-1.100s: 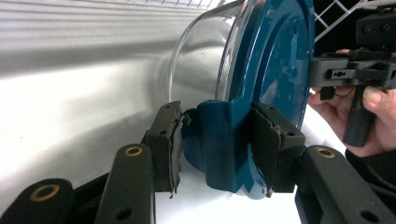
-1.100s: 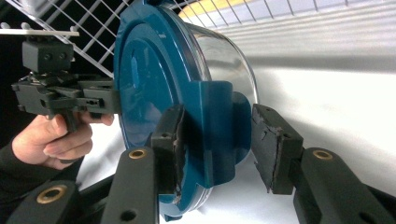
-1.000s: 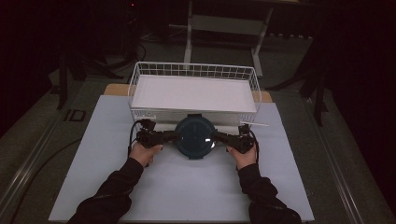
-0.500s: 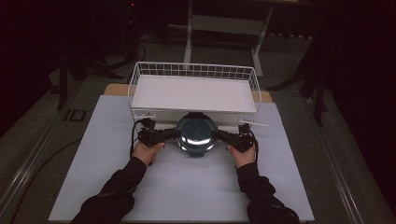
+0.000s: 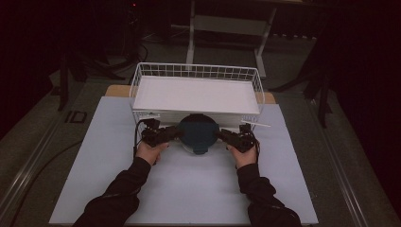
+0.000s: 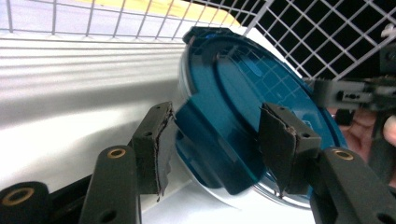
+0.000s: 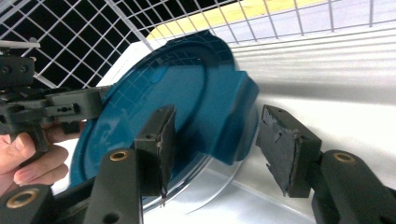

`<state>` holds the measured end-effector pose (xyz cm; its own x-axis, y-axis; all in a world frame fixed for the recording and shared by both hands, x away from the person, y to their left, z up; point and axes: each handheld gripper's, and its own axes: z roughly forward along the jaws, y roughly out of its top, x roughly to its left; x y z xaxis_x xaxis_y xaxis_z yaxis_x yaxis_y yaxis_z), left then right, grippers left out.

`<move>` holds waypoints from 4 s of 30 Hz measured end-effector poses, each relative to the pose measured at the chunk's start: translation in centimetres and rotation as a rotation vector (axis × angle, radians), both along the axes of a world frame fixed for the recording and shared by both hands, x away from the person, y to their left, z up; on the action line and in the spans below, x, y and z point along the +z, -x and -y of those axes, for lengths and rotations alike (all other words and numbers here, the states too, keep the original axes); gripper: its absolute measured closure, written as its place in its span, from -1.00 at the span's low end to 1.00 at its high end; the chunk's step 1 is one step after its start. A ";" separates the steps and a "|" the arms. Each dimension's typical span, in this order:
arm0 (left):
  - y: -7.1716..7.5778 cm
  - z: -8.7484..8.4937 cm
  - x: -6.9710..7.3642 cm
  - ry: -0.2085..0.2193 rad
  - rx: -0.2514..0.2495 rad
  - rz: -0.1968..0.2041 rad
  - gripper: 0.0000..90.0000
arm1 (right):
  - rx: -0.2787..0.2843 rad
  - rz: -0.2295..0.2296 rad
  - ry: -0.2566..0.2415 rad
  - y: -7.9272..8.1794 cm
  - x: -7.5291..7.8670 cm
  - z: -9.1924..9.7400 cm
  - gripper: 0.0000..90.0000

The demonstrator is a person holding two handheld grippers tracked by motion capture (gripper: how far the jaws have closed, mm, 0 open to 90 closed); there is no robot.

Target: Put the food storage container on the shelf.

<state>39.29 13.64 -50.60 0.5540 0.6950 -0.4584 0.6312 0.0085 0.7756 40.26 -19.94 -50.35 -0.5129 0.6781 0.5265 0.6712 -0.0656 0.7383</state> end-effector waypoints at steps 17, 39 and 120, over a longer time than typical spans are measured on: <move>5.3 0.0 2.4 -0.029 -0.159 0.086 -0.96 | 0.013 0.147 0.169 3.4 2.2 -1.0 0.01; 11.6 -0.6 2.4 -0.059 -0.200 0.143 -1.00 | 0.206 0.070 0.147 8.3 2.0 -3.7 1.00; 14.3 -0.7 1.7 -0.154 -0.240 0.208 -1.00 | 0.224 0.152 0.169 11.4 -0.7 1.0 -0.61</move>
<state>24.96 14.31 -48.90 0.7802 0.5862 -0.2185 0.4294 -0.2478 0.8685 28.83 -20.89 -51.03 -0.7237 0.6104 0.3220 0.5361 0.2035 0.8192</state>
